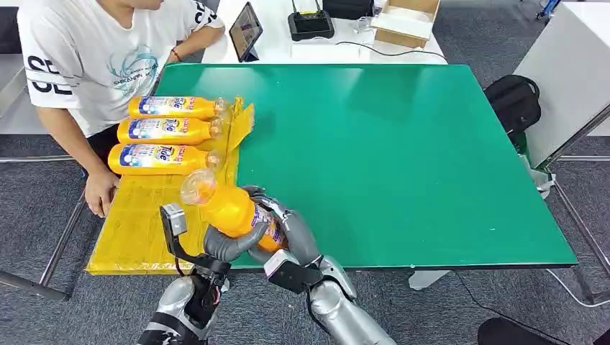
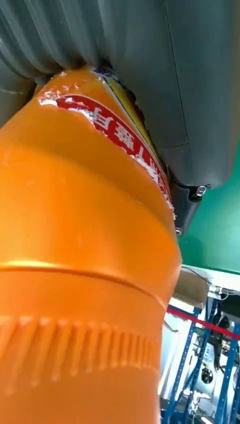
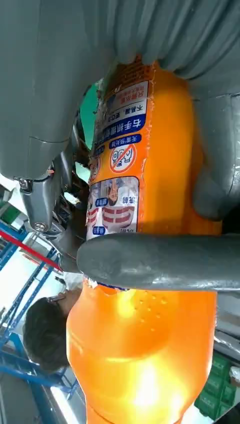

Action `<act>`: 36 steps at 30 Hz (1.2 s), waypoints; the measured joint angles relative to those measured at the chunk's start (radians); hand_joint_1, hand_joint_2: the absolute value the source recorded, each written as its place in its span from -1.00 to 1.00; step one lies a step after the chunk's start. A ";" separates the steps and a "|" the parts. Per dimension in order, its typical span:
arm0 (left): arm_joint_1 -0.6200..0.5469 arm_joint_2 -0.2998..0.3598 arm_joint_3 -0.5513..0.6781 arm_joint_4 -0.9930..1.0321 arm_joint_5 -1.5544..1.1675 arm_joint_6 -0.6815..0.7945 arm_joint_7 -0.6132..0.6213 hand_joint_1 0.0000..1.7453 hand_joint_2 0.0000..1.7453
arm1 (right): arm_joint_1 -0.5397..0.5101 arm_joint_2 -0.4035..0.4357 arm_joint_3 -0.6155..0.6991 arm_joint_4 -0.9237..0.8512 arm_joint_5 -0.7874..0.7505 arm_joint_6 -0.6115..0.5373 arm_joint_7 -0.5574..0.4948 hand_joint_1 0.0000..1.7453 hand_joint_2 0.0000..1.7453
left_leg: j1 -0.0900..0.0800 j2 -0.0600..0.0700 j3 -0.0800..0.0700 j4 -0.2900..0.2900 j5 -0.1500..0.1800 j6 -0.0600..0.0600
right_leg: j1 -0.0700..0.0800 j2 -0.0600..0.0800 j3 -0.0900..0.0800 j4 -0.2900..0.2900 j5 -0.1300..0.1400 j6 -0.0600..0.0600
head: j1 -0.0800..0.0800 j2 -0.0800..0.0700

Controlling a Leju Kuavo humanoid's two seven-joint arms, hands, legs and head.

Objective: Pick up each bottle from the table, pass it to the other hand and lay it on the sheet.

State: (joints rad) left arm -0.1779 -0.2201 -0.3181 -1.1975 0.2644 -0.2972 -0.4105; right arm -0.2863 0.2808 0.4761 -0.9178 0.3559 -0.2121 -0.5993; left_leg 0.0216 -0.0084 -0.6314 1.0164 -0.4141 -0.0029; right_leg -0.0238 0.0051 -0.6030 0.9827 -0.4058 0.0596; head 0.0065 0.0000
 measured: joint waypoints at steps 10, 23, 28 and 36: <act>-0.010 -0.002 0.013 -0.002 -0.039 0.084 -0.034 1.00 1.00 | -0.003 0.004 0.024 0.025 0.007 0.003 0.011 -1.00 -1.00 | 0.000 0.000 0.000 0.000 0.000 0.000 | 0.000 0.001 -0.001 0.000 0.000 0.000 | 0.000 0.000; -0.028 -0.015 0.053 -0.032 -0.201 0.363 -0.111 1.00 1.00 | 0.050 -0.036 0.032 -0.158 0.084 -0.063 0.073 -1.00 -1.00 | 0.000 0.000 -0.001 0.000 0.000 0.000 | 0.000 0.001 -0.001 0.000 0.000 0.000 | 0.000 0.000; -0.036 -0.012 0.103 -0.034 -0.255 0.462 -0.148 1.00 1.00 | 0.078 -0.057 0.032 -0.246 0.089 -0.095 0.071 -1.00 -1.00 | 0.000 0.000 -0.001 0.000 0.000 0.000 | 0.000 0.001 -0.001 0.000 0.000 0.000 | 0.000 0.000; -0.049 -0.012 0.161 -0.034 -0.272 0.509 -0.161 1.00 1.00 | 0.104 -0.069 0.031 -0.325 0.080 -0.109 0.063 -1.00 -1.00 | 0.000 0.000 -0.001 0.000 0.000 0.000 | 0.000 0.001 -0.001 0.000 0.000 0.000 | 0.000 0.000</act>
State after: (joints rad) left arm -0.2271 -0.2323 -0.1575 -1.2318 -0.0080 0.2113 -0.5714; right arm -0.1819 0.2117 0.5074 -1.2432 0.4360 -0.3212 -0.5364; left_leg 0.0216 -0.0081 -0.6325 1.0164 -0.4139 -0.0029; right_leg -0.0239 0.0061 -0.6041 0.9827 -0.4056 0.0596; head 0.0065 0.0000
